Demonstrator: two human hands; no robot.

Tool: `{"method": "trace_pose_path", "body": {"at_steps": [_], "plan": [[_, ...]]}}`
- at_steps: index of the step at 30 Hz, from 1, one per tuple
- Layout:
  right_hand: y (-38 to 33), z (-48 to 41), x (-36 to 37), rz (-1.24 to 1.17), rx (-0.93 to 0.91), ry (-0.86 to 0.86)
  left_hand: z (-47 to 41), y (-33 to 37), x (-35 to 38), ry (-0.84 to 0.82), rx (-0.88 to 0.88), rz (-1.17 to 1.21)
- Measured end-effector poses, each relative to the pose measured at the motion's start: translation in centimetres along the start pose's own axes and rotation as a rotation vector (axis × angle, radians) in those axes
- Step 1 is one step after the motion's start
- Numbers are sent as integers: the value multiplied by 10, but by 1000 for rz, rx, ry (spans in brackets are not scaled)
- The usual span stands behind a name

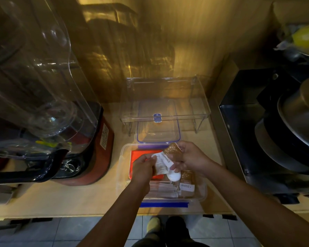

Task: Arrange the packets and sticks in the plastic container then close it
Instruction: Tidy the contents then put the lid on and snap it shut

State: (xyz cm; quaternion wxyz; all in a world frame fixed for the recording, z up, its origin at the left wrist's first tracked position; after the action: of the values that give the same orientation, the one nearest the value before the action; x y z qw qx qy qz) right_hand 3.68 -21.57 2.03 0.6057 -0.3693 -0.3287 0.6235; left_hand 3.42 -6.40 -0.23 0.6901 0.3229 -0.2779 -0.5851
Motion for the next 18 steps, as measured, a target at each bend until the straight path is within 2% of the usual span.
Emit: {"method": "trace_pose_path", "body": {"at_steps": [6, 9, 14, 18], "plan": [[8, 2, 4, -59, -83, 222, -4, -5, 6, -44, -86, 34], [18, 3, 7, -198, 66, 256, -4, -4, 7, -47, -98, 70], [29, 5, 13, -37, 141, 305, -3, -3, 9, -23, -114, 142], [30, 3, 12, -116, 200, 345, -1, -3, 8, 1, -103, 148]]}}
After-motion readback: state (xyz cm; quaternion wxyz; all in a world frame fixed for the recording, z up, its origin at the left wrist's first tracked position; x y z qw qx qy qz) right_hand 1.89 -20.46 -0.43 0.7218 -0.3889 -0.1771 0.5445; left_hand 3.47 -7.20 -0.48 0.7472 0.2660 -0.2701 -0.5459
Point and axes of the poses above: each hand's wrist, its own z-axis away from the middle knuckle, its own x-axis out of the palm, y = z × x, the point moved 4 cm from there along -z, towards the middle knuckle, and after that the axes turned 7 degrees about y, right-handed, at the moved point
